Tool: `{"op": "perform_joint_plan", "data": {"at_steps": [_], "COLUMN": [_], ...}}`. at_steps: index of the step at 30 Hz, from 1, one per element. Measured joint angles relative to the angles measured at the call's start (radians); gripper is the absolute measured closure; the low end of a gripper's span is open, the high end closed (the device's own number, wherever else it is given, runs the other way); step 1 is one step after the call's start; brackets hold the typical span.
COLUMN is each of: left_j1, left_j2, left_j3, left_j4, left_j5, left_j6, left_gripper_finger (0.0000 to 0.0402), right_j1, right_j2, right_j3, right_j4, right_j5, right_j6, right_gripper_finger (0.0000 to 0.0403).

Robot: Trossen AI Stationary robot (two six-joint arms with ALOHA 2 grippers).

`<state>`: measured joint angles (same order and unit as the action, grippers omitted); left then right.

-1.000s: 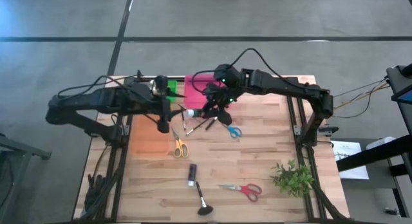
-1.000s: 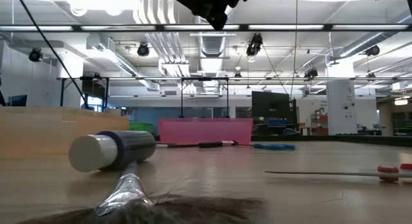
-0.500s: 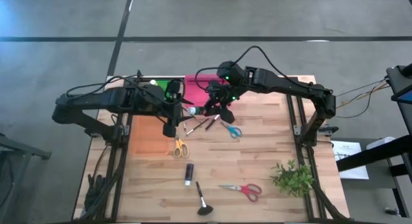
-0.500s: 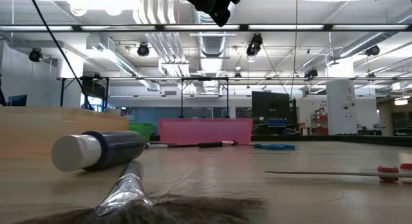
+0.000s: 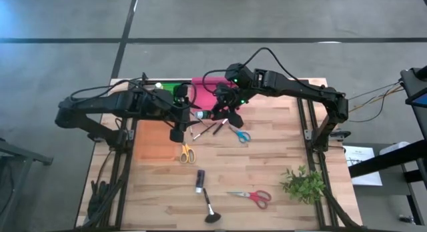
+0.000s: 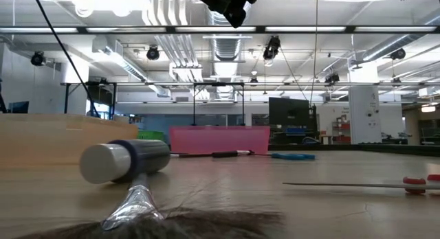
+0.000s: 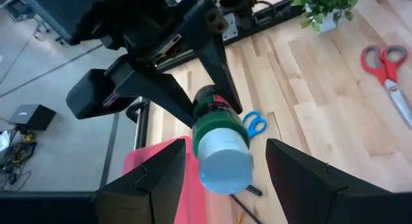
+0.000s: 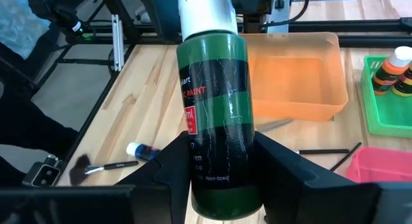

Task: Pick & Place Paint Supplies
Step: Put the green paint bottle into the green bin

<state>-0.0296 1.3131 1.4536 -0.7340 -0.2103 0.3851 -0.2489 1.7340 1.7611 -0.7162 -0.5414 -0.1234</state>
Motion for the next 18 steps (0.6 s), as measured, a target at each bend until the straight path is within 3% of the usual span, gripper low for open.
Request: {"op": "perform_joint_plan", "data": {"at_steps": [4,11,18], "left_j1": [0.0,0.003,0.003], "left_j2": [0.001,0.0,0.0], "left_j3": [-0.001,-0.001,0.0], "left_j4": [-0.002,-0.013,-0.019], "left_j5": [-0.003,-0.003,0.002], "left_j6": [-0.014,-0.029,-0.037], "left_gripper_finger": [0.0196,0.028,0.0284], "right_j1": [0.0,0.002,0.009], "right_j2": [0.0,0.0,0.0], "right_j3": [0.0,0.0,0.0], "right_j4": [-0.001,0.001,0.004], "right_j5": [0.001,0.001,-0.001], "right_j6": [0.0,0.004,0.03], "right_gripper_finger": [0.0267,0.0267,0.0263]}}
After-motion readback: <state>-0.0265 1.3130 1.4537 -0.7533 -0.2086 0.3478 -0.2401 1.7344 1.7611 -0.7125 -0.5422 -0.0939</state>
